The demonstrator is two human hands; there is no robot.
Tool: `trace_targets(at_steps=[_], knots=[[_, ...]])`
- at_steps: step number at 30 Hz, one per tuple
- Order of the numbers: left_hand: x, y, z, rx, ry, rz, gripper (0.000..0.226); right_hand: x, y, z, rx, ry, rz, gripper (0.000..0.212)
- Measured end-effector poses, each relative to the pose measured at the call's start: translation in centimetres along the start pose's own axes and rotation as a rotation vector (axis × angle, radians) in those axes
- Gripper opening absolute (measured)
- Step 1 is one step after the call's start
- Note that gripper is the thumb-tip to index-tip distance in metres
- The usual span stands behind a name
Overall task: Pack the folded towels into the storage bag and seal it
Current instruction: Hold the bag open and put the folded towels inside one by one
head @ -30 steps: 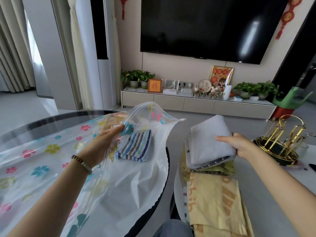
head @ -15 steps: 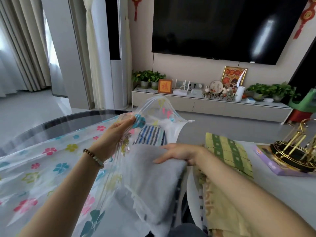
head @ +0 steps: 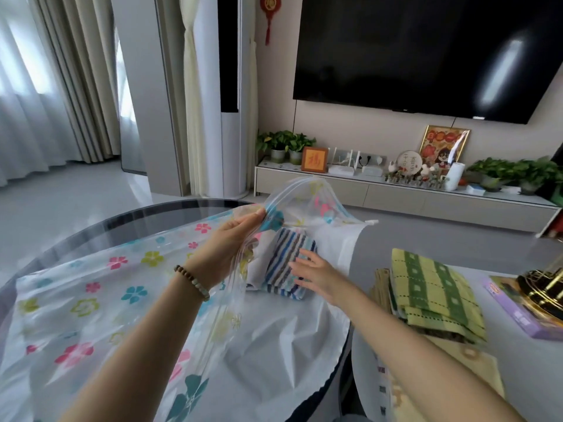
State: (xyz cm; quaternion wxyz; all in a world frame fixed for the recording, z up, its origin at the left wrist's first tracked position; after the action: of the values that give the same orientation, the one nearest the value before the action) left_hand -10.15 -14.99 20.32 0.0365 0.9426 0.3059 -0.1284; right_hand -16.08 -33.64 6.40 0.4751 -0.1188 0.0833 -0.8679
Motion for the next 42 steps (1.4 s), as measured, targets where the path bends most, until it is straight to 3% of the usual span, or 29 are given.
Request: trace_targets(at_steps=[4, 6, 9, 12, 13, 15, 17, 18, 24, 28, 31, 33, 36, 39, 42], knots=[[-1.5, 0.1, 1.3, 0.03, 0.001, 0.006, 0.023, 5.0, -5.2, 1.8, 0.019, 0.017, 0.193, 0.065], [-2.1, 0.1, 2.0, 0.054, 0.001, 0.024, 0.019, 9.1, -7.7, 2.3, 0.064, 0.009, 0.186, 0.068], [-2.4, 0.4, 2.8, 0.077, -0.01, 0.027, 0.014, 16.2, -10.6, 2.1, 0.08, -0.078, -0.08, 0.08], [-2.7, 0.7, 3.7, 0.093, 0.024, 0.012, 0.026, 22.4, -12.1, 0.1, -0.001, -0.421, -0.486, 0.056], [-2.8, 0.8, 3.9, 0.097, 0.028, 0.002, 0.032, 23.9, -12.4, -1.0, -0.062, -0.479, -0.566, 0.062], [-3.3, 0.6, 4.2, 0.103, 0.035, -0.013, 0.038, 25.4, -12.5, -3.2, -0.208, -0.453, -0.545, 0.09], [-3.7, 0.6, 4.6, 0.108, 0.038, -0.004, 0.03, 25.7, -12.1, -5.3, -0.329, -0.373, -0.487, 0.13], [-3.8, 0.6, 4.8, 0.11, 0.036, -0.001, 0.025, 26.1, -11.6, -6.2, -0.357, -0.356, -0.489, 0.139], [-4.3, 0.9, 5.1, 0.09, 0.016, -0.028, 0.022, 26.7, -9.7, -6.9, -0.399, -0.235, -0.73, 0.111], [-4.1, 1.3, 5.2, 0.074, 0.03, -0.036, 0.035, 26.6, -9.5, -6.8, -0.424, -0.283, -0.77, 0.115], [-3.8, 1.5, 5.3, 0.09, 0.052, -0.029, 0.044, 26.4, -9.1, -6.2, -0.302, -0.389, -0.852, 0.067], [-3.5, 1.7, 5.3, 0.078, 0.045, -0.036, 0.042, 25.7, -9.1, -5.2, -0.214, -0.446, -0.902, 0.054], [-3.4, 1.8, 5.4, 0.065, 0.026, -0.038, 0.031, 25.4, -9.0, -4.6, -0.195, -0.422, -0.91, 0.066], [-3.2, 2.0, 5.3, 0.057, 0.029, -0.034, 0.037, 25.2, -9.0, -4.8, -0.312, -0.283, -0.76, 0.092], [-2.4, 2.4, 5.5, 0.075, 0.044, -0.035, 0.044, 25.3, -9.7, -4.2, -0.305, -0.269, -0.687, 0.091]])
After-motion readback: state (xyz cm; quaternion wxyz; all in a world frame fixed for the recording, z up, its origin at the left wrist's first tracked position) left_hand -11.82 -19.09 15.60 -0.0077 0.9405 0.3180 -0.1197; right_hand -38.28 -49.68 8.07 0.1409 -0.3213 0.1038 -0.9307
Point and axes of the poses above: each hand's wrist, its own y-axis towards the middle knuckle, its own x-axis out of the back of the hand, z = x × y, the point moved 3 cm from there along y, towards the middle knuckle, and after that the axes turned 11 degrees about -y, right-handed, at the moved point
